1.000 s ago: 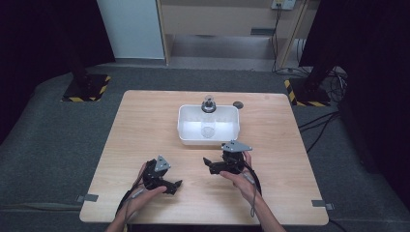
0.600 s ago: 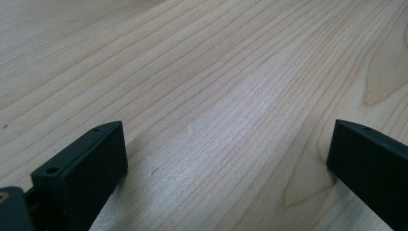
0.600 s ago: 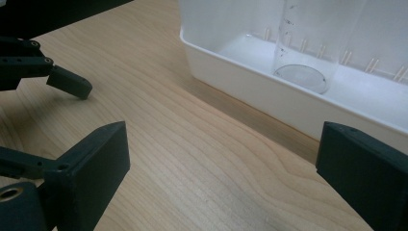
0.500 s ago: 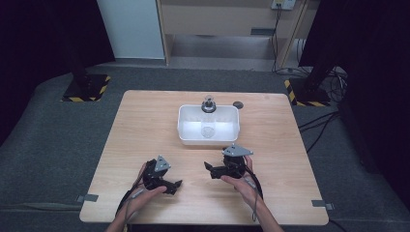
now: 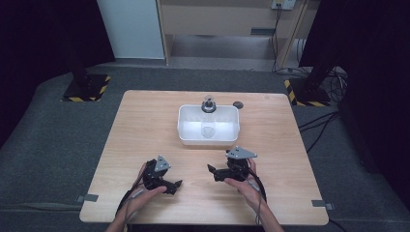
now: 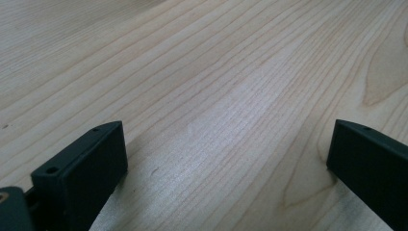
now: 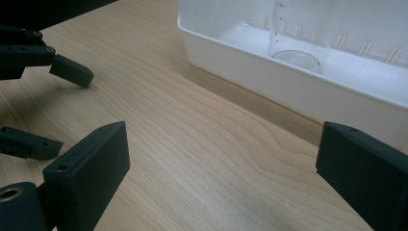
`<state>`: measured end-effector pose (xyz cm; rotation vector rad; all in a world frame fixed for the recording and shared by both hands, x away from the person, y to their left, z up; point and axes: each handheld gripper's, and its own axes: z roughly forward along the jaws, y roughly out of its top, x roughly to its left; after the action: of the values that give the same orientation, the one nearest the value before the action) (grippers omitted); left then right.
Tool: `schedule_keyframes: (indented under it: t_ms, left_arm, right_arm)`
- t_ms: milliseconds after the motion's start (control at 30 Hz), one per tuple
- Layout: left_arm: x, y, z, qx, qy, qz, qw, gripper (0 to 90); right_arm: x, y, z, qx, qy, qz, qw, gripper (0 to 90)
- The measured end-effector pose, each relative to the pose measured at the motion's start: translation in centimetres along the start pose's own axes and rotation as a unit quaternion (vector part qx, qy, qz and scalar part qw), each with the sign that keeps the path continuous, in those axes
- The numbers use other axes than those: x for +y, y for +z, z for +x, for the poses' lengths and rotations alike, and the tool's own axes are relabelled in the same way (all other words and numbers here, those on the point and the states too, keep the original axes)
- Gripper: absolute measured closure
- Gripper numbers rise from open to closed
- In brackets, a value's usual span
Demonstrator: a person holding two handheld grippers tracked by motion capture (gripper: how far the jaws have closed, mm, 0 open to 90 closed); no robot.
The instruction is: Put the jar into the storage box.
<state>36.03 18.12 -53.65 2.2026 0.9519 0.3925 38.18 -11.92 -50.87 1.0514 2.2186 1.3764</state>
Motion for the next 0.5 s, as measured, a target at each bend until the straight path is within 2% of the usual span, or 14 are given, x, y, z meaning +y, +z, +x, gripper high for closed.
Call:
schedule_keyframes:
  t_ms: [500]
  left_arm:
    - [0.0, 0.0, -0.01, 0.0, 0.0, 0.0, 1.0, 0.0]
  right_arm:
    - [-0.9, -0.95, -0.21, -0.004, 0.003, 0.005, 1.0, 4.8]
